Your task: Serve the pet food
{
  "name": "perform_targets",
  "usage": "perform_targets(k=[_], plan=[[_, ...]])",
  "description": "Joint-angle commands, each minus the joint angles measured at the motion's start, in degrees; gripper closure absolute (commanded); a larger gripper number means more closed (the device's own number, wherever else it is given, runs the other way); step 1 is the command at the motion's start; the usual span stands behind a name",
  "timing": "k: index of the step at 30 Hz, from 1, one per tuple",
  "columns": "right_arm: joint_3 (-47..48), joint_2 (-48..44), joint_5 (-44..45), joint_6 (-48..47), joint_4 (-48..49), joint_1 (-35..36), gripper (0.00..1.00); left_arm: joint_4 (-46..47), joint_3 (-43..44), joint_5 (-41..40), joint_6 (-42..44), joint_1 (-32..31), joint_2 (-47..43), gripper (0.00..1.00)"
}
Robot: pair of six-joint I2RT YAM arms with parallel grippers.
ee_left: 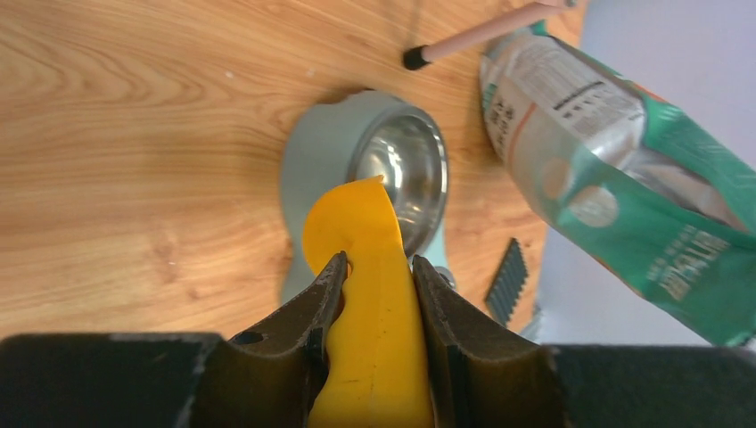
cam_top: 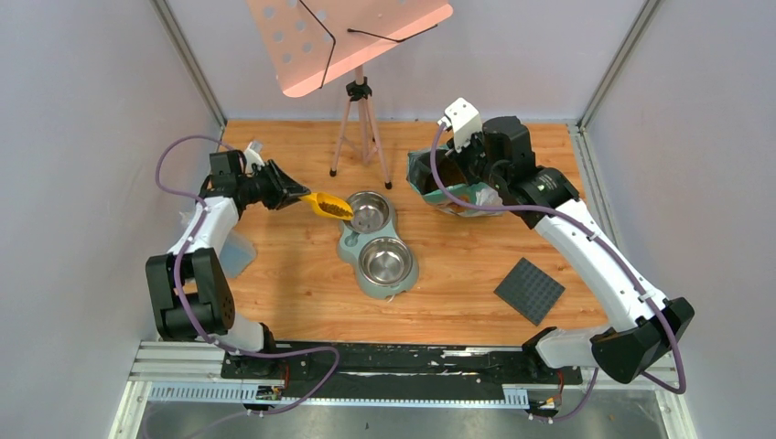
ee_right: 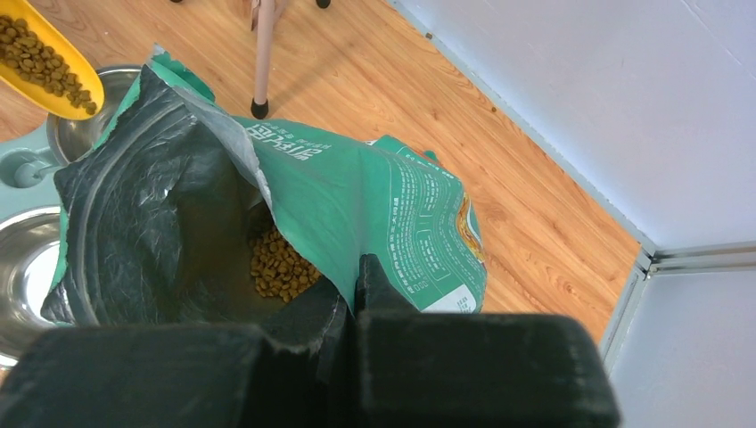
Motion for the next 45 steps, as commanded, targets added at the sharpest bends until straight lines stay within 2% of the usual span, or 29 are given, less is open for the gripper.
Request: perform_targets(k=[1, 9, 16, 23, 30, 36, 39, 45], plan=[[2.32, -4.18, -1.74, 0.57, 6.69, 0.22, 1.00, -4.33, 4.33, -7.17, 7.31, -1.35, 1.28, 1.00], [2.66, -4.44, -1.50, -0.19, 6.82, 0.18, 1.00, -8.10, 7.35, -14.61, 12.67, -7.44, 1.14, 1.00], [1.95, -5.40, -1.26, -0.65, 6.96, 0.22, 1.00, -11.18, 10.60, -26.91, 18.38, -13.29, -0.36, 1.00], [2.44, -4.90, -1.13, -1.15, 6.97, 0.22, 1.00, -13.98, 13.03, -31.90, 21.81, -16.39, 0.73, 1.00], [2.34, -4.71, -0.80, -1.08, 6.94, 0.22, 1.00, -13.95, 12.27, -32.39, 21.43, -17.10, -0.18, 1.00], [2.25, -4.65, -0.60, -0.51, 6.58, 0.11, 1.00, -10.83, 11.44, -26.24, 17.40, -17.10, -1.30, 1.00], [2.32, -4.75, -0.58, -0.60, 5.67, 0.08, 1.00, -11.08, 12.08, -24.04, 15.56, -17.02, -3.54, 1.00], [2.21, -4.64, -1.06, -0.22, 4.79, 0.05, 1.00, -12.88, 12.64, -24.89, 11.27, -15.79, -10.37, 1.00]])
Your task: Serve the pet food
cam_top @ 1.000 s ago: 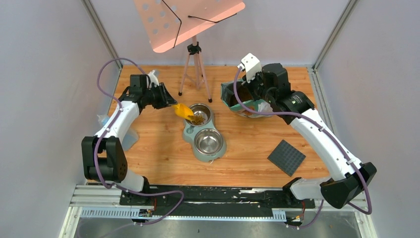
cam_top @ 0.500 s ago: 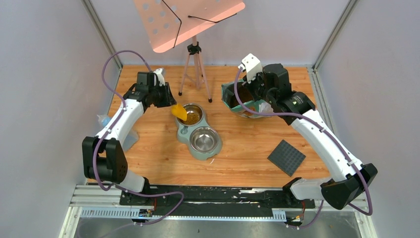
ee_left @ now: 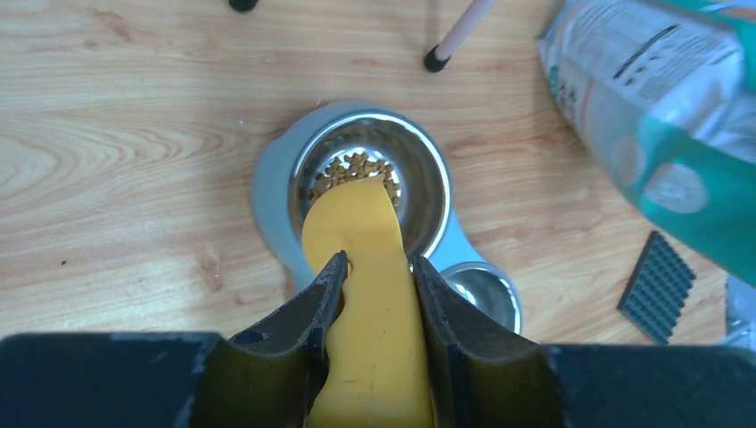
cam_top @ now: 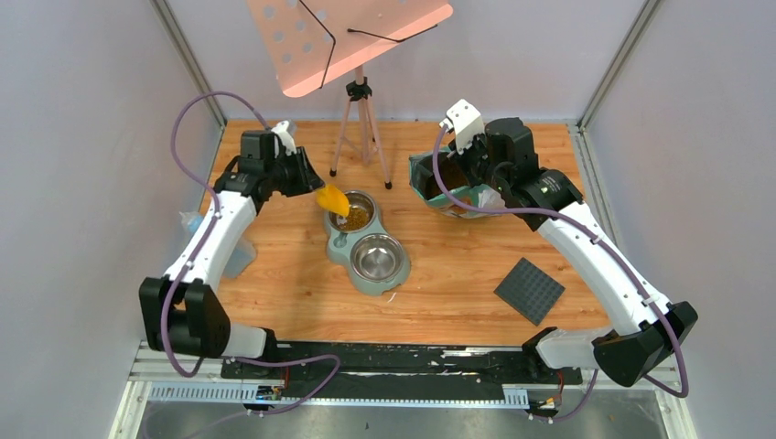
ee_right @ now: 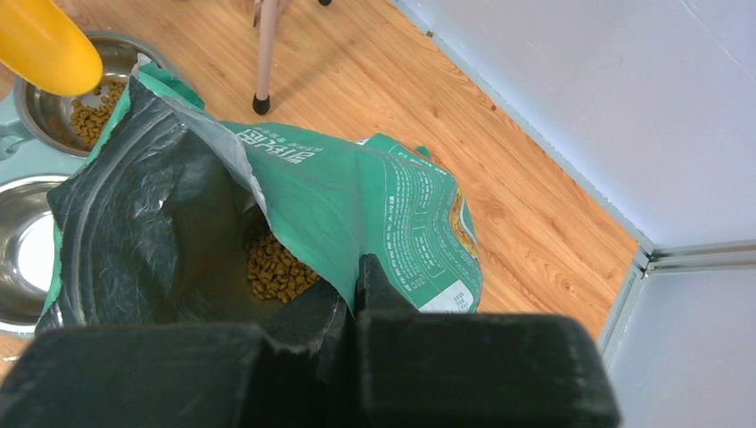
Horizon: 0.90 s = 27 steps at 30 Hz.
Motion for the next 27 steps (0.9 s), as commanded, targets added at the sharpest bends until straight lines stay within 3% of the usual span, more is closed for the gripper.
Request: perform_targets(k=[1, 10, 12, 15, 17, 24, 27], plan=[[2.50, -3.52, -0.77, 0.29, 5.64, -0.01, 1.00, -0.49, 1.62, 0.37, -3.50, 1.22, -7.62, 1.00], [2.37, -2.79, -1.18, 0.40, 5.28, -0.38, 1.00, -10.65, -1.08, -2.94, 9.37, 4.09, -22.07, 1.00], [2.68, -2.34, -1.49, 0.55, 5.13, -0.39, 1.00, -9.92, -3.66, 0.58, 13.40, 4.12, -28.49, 1.00], [2.81, -1.81, -2.19, 0.84, 4.75, -0.39, 1.00, -5.47, -6.66, 13.25, 19.52, 4.15, -39.26, 1.00], [2.83, -1.58, -3.12, 0.93, 4.22, -0.36, 1.00, -4.19, -5.65, 20.22, 23.16, 3.76, -41.60, 1.00], [1.53, -2.39, -7.13, -1.20, 3.08, -0.39, 1.00, -7.07, 6.69, 33.61, 22.37, 0.07, -29.85, 1.00], [1.99, -2.90, -8.36, -1.48, 1.57, -0.31, 1.00, -4.76, 10.42, 34.32, 24.17, -7.14, -27.63, 1.00]])
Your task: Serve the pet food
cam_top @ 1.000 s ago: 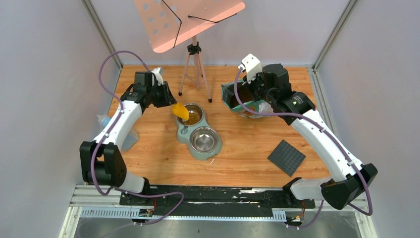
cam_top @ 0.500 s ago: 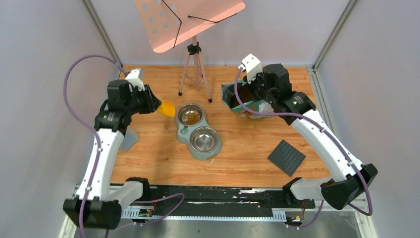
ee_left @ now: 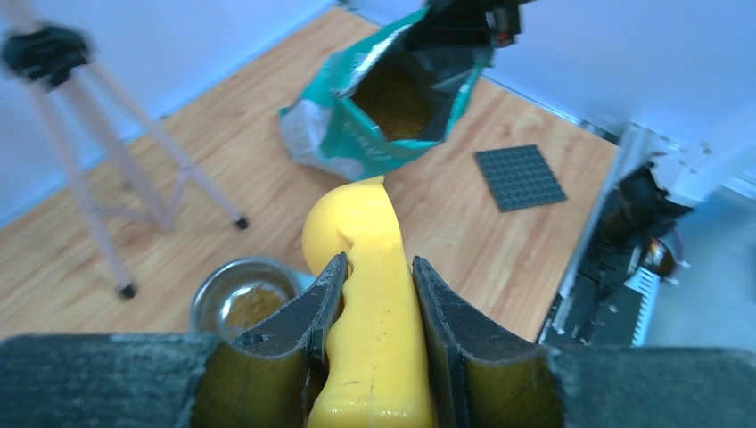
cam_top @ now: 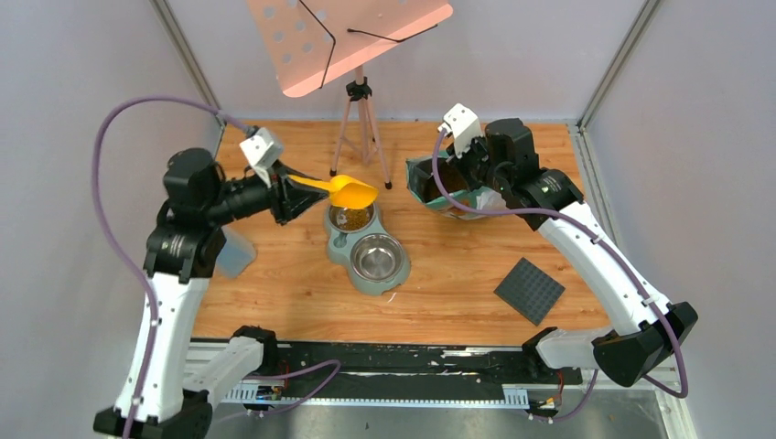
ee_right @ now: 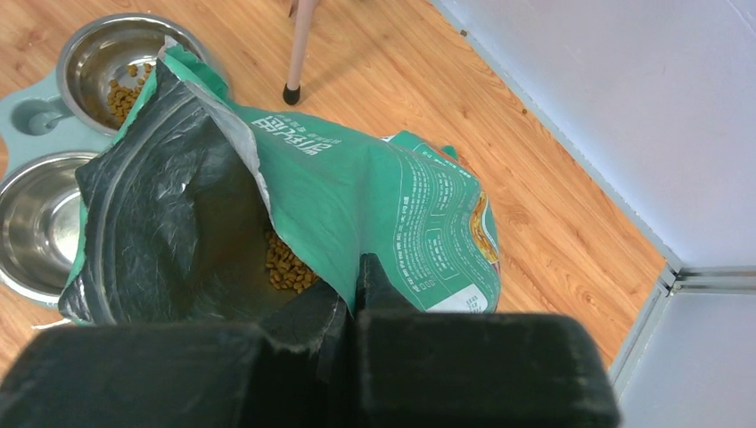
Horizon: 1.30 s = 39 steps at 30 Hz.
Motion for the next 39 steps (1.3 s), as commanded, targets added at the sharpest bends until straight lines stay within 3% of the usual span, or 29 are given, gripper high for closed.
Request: perform_targets(k=[1, 4, 10, 12, 17, 22, 27, 32, 39], plan=[[2.07, -3.11, -4.44, -1.27, 2.67, 0.19, 1.00, 1.59, 4.75, 5.90, 4.29, -8.25, 5.70, 1.00], [0.91, -4.26, -5.79, -2.76, 2.10, 0.65, 1.00, 2.57, 8.84, 4.43, 5.83, -16.65, 9.32, 1.00], [0.61, -4.85, -6.24, -4.18, 1.39, 2.10, 1.00, 14.91, 8.37, 2.06, -1.46, -24.27, 14.96, 1.00], [1.30, -4.87, -5.96, -4.13, 0.72, 2.17, 1.00, 16.20, 8.83, -2.66, -3.09, -25.75, 16.37, 1.00], [1.05, -5.61, -5.09, -1.42, 0.32, 2.22, 1.00, 19.89, 5.61, -23.57, -5.03, -28.16, 16.50, 1.00], [1.14, -4.76, -7.05, -0.11, 0.27, 2.22, 1.00, 25.38, 2.06, -29.78, -2.29, -31.26, 19.72, 1.00], [3.61, -2.54, -4.11, 4.77, 0.53, 2.22, 1.00, 28.44, 0.90, -34.05, 7.19, -36.61, 24.52, 1.00], [2.94, -1.34, -1.45, 8.18, 2.64, 2.47, 1.00, 38.39, -5.95, -44.85, 15.18, -41.08, 26.19, 1.00], [-2.62, -0.53, 4.93, 8.16, 9.16, 3.29, 1.00, 43.57, -5.68, -56.57, 5.54, -42.36, 34.47, 1.00]])
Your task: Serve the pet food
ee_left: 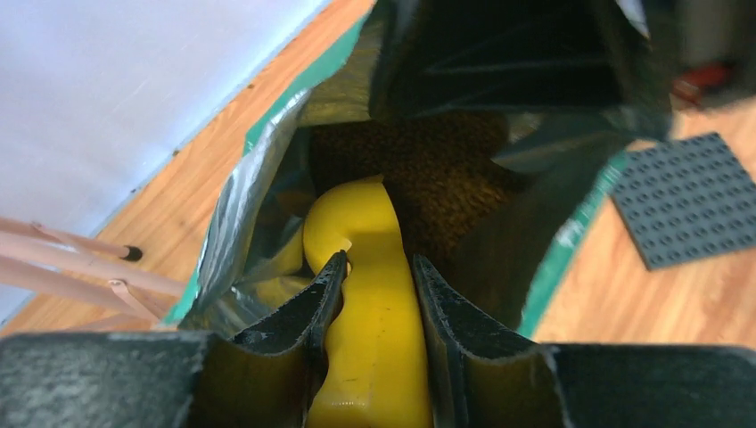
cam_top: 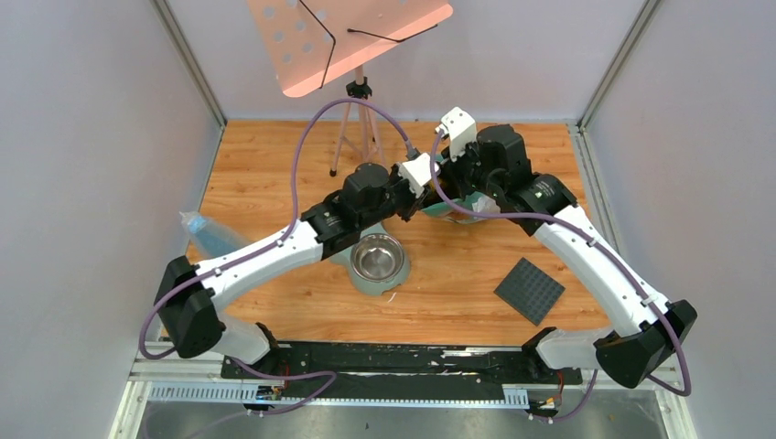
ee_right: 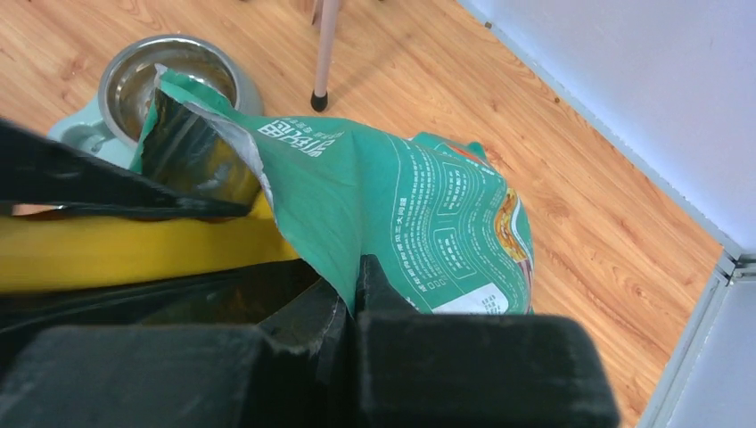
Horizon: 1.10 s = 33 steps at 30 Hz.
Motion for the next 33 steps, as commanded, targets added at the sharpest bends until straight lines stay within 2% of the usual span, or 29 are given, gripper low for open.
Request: perform_targets(k=[1, 8, 12, 19, 24, 28, 33], plan=[[-1.78, 0.10, 3.26, 1.73, 10.00, 1.04, 1.00, 9.29, 0.83, -11.76, -5.58, 0.48, 4.16, 1.00], [-1.72, 1.50, 4.77, 2.06, 10.16, 2.63, 1.00, 9.31, 1.57, -14.33, -9.29, 0.62, 9.20, 1.00], [-3.22, 1.75, 5.05, 5.74, 9.36, 2.65, 1.00, 8.04, 1.69, -12.60, -15.08, 0.95, 13.00, 1.00], [-10.96, -0.83, 6.91, 10.32, 8.47, 2.65, 1.00, 7.92, 0.25, -9.68, -22.58, 1.08, 17.47, 1.00], [-16.10, -3.55, 7.43, 11.98, 8.99, 2.70, 1.00, 5.02, -0.22, -14.62, -27.35, 1.01, 20.64, 1.00], [-15.56, -4.30, 7.57, 13.03, 8.92, 2.99, 1.00, 5.86, -2.53, -17.12, -28.15, 1.08, 21.64, 1.00], [-12.45, -3.83, 8.84, 10.75, 7.65, 3.31, 1.00, 13.22, -7.91, -15.24, -25.80, 1.17, 18.61, 1.00]])
